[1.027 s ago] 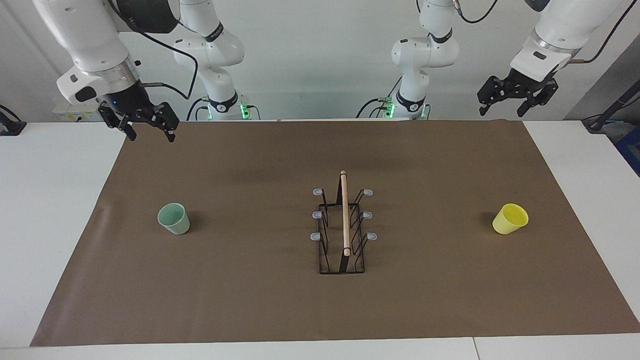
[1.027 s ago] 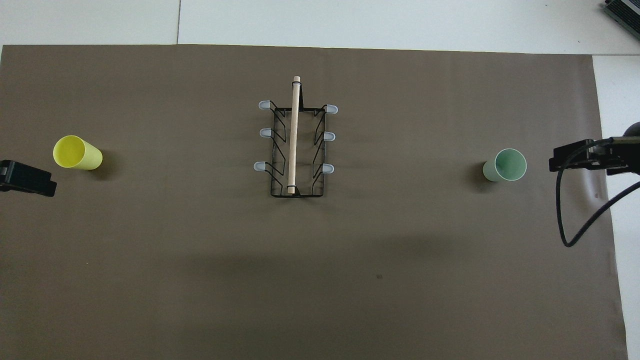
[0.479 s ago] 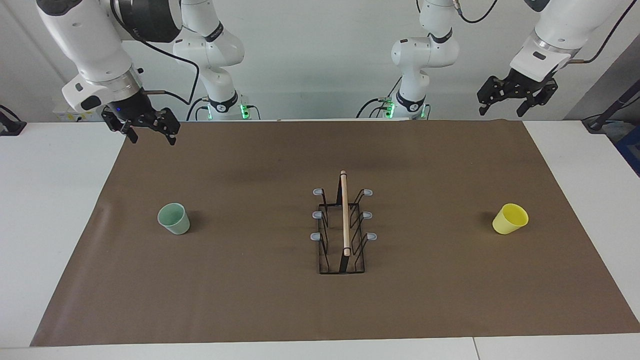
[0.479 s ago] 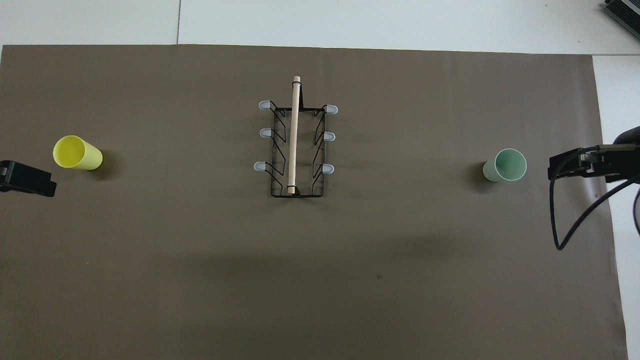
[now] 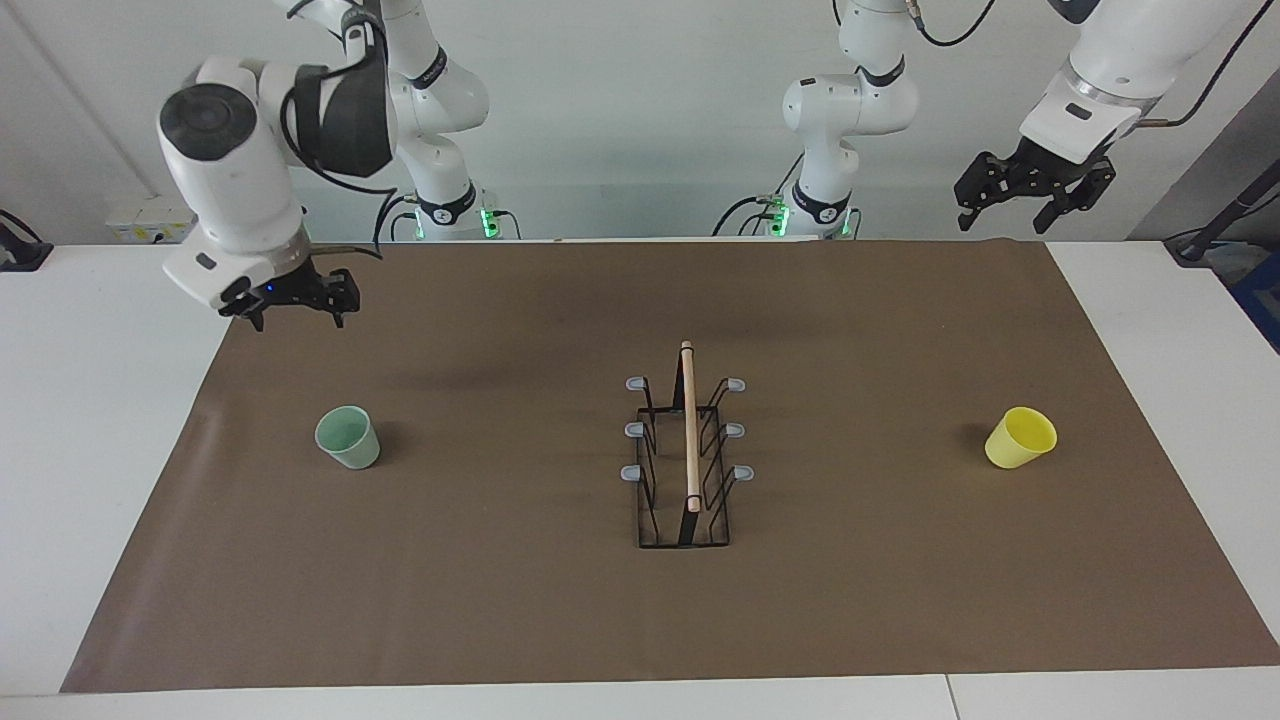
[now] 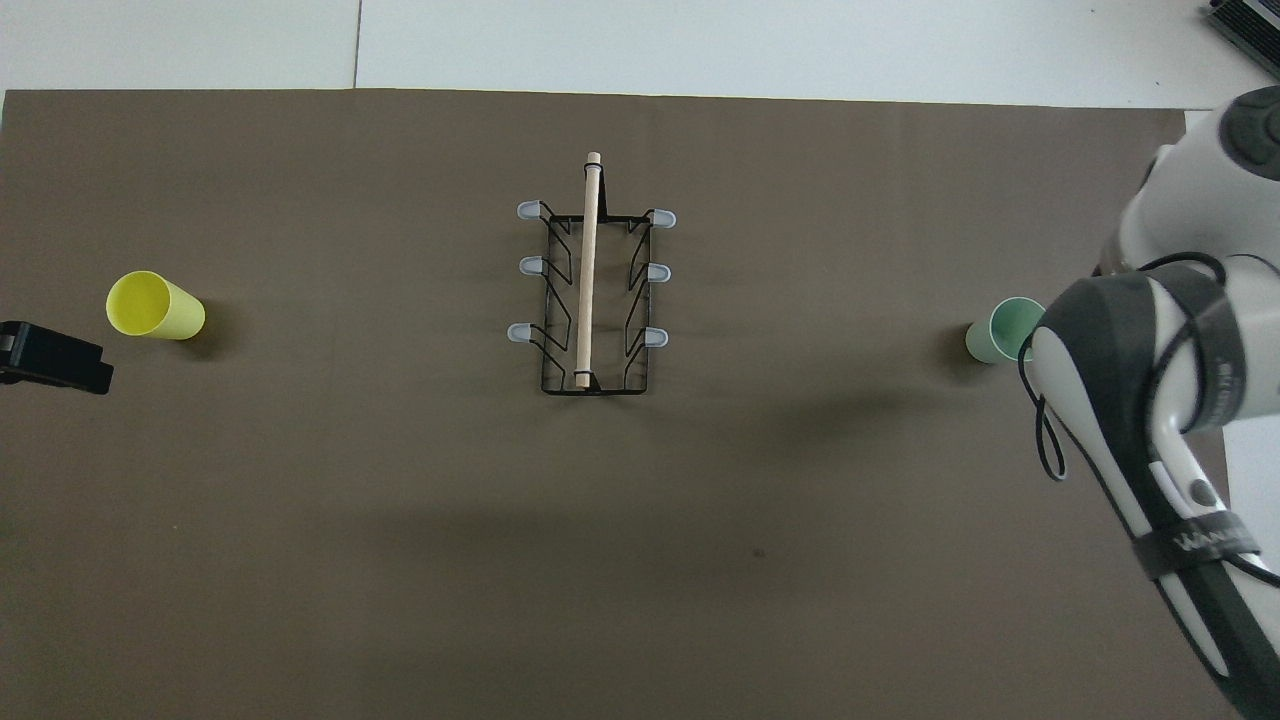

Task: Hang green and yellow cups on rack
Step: 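Move the right gripper over the pale green cup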

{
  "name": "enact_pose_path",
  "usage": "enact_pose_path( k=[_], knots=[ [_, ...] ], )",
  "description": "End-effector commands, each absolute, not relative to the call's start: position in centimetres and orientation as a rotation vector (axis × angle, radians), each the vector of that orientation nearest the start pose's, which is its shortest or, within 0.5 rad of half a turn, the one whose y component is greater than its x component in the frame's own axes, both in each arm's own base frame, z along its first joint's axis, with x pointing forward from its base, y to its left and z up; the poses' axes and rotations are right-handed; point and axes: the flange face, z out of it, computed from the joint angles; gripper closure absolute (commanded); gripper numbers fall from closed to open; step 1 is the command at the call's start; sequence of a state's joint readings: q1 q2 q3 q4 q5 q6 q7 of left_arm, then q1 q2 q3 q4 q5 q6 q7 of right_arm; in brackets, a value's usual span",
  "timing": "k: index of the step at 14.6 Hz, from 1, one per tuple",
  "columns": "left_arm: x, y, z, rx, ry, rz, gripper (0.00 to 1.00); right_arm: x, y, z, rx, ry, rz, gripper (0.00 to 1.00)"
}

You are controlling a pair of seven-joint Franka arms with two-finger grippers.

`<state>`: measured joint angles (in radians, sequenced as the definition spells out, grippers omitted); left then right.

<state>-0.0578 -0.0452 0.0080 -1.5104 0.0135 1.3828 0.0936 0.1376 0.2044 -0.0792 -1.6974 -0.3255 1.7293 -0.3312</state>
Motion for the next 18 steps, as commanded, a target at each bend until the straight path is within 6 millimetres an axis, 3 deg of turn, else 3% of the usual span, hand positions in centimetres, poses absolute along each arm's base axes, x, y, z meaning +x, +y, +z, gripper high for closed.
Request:
enact_pose_path(
  k=[1,3,6,7,9,11,13,18],
  knots=[
    [51.0,-2.3,66.3,-3.102,0.202,0.132,0.00,61.3,2.8,42.9,-3.255,-1.268,0.485,0.00],
    [51.1,-2.3,66.3,-3.102,0.207,0.125,0.00,61.1,4.5,40.3,-3.171,-1.588,0.520,0.00],
    [50.9,-2.4,66.5,-3.104,0.171,0.136,0.00,60.4,5.8,38.0,-3.003,-1.994,0.610,0.00],
    [50.2,-2.5,66.8,-3.103,0.154,0.162,0.00,60.0,6.1,37.1,-2.961,-2.083,0.666,0.00],
    [50.7,-1.5,66.8,-3.122,0.085,0.134,0.00,59.8,7.6,34.5,-2.843,-2.259,0.795,0.00],
    [52.2,0.7,65.8,-3.152,0.008,0.154,0.00,59.9,7.9,32.8,-2.716,-2.370,0.912,0.00],
    [55.5,4.0,64.7,-3.182,-0.104,0.166,0.00,59.9,9.0,32.3,-2.657,-2.475,0.961,0.00],
    [62.9,12.4,58.3,-3.262,-0.486,0.194,0.00,60.1,8.9,30.3,-2.587,-2.568,1.051,0.00]
  ],
)
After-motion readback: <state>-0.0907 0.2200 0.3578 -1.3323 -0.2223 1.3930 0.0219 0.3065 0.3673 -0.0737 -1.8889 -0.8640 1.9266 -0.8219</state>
